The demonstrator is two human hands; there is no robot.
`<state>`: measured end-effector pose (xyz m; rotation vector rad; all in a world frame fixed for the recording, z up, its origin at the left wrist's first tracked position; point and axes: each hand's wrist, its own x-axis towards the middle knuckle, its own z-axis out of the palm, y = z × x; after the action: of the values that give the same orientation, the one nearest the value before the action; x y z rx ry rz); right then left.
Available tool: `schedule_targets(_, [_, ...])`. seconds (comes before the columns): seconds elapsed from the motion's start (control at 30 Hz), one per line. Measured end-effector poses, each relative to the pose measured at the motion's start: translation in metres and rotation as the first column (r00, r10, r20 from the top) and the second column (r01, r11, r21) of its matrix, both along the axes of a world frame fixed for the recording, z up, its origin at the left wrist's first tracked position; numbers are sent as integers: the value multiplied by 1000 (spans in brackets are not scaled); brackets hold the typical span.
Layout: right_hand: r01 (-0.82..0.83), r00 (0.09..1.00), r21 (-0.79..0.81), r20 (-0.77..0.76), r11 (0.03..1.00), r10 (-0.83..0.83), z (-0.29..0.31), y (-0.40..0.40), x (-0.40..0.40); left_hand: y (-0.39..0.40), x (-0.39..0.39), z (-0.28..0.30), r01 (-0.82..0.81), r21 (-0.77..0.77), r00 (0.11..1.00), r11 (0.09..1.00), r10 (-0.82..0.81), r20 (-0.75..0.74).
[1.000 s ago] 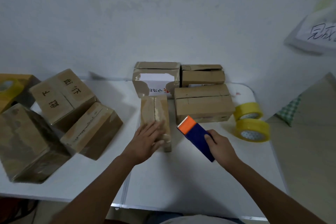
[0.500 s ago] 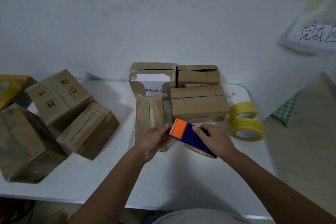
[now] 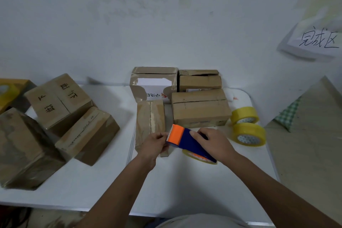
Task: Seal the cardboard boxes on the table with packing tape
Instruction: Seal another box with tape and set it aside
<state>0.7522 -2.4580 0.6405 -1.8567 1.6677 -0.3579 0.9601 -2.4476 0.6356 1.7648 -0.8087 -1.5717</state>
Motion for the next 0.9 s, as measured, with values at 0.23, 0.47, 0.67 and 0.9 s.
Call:
schedule_targets(0.23, [-61,998,62,-14,996,62,7,-2,-1,11,-3,-2,-25,-140,995,990,39,95])
schedule_targets(0.47, [-170,985,62,-30,983,172,18,-9,9,17,10,-2,-120,-152,989,981,132,67])
schedule_targets(0.67, [-240,964,111,-86,964,250,20,-11,3,19,53,-4,-290,-203,951,935,305,44])
schedule_targets(0.9, [-233,949,155,-179,960,259,21,-14,10,27,76,-15,-262,-174,956,949,280,87])
